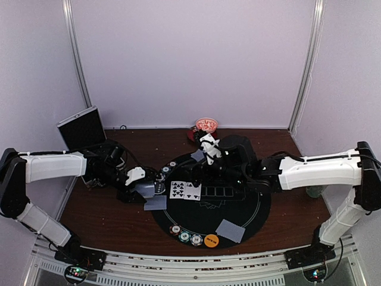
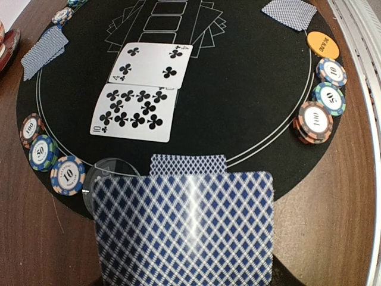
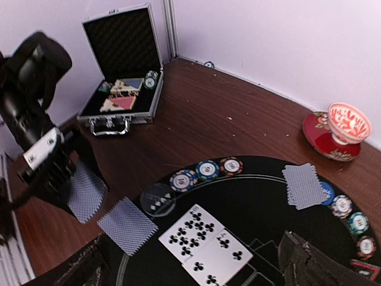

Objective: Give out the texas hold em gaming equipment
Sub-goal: Flop the poker card into the community card area, then pick up the poker card from the face-down deck piles.

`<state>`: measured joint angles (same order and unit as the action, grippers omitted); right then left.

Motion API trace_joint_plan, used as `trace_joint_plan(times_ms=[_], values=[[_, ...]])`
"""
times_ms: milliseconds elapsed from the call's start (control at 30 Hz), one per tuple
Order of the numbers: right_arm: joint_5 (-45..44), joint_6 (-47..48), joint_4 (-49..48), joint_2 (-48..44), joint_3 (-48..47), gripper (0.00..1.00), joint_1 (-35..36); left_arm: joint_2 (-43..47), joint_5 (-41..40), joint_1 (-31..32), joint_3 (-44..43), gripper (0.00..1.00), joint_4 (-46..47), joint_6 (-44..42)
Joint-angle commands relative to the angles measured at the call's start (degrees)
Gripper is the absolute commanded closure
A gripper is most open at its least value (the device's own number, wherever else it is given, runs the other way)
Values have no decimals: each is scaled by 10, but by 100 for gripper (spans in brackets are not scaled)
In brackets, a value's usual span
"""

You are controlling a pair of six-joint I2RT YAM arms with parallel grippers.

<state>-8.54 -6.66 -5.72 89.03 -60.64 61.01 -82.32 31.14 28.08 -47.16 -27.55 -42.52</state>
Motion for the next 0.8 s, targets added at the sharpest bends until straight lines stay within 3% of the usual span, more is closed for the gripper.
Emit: trace_joint_plan(times_ms=[0, 300, 767], values=[[133, -192, -76, 26, 1, 0, -16, 11, 14, -2, 0, 42, 4, -3], [248, -348, -118, 193, -84, 3, -19, 16, 16, -3, 1, 42, 3, -4], [321, -430, -216, 304, -138, 11, -19, 16, 18, -2, 1, 42, 2, -6]])
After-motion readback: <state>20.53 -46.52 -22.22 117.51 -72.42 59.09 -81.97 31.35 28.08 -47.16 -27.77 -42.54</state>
